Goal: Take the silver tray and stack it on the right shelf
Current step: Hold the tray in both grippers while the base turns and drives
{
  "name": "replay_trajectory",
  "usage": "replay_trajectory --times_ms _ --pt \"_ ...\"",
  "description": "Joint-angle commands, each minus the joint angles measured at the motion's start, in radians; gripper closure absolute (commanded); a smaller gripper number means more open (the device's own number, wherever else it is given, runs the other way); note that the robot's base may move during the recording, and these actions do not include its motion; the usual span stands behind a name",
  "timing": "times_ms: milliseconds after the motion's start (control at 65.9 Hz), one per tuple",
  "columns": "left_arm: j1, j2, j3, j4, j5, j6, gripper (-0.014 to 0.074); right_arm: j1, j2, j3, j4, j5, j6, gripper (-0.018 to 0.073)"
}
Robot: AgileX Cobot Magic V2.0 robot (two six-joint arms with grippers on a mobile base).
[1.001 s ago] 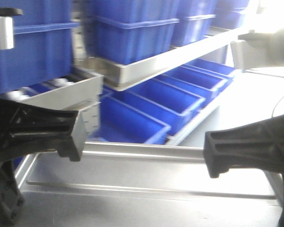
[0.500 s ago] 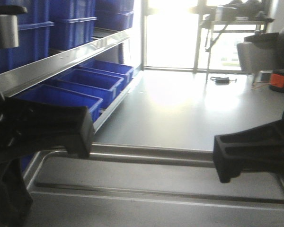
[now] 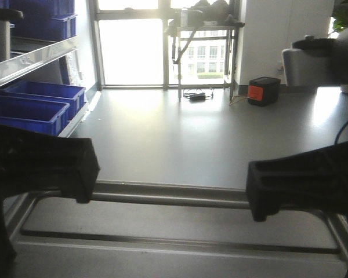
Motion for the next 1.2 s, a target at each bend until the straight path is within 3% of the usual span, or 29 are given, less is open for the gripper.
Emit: replay_trajectory --times_ms 0,61,1183 --pt "0.003 -0.021 -0.009 0.076 0.316 -0.001 0.0697 -0.010 -0.021 -0.007 -0.084 0.277 -0.009 0.0489" --pt "0.003 -0.021 -0.009 0.076 0.356 -0.001 0.0697 -0.010 -0.021 -0.007 -0.084 0.276 -0.009 0.0489" --pt "0.003 -0.021 -0.009 0.077 0.353 -0.001 0.0697 -0.010 -0.021 -0.007 -0.084 0.276 -0.009 0.0489"
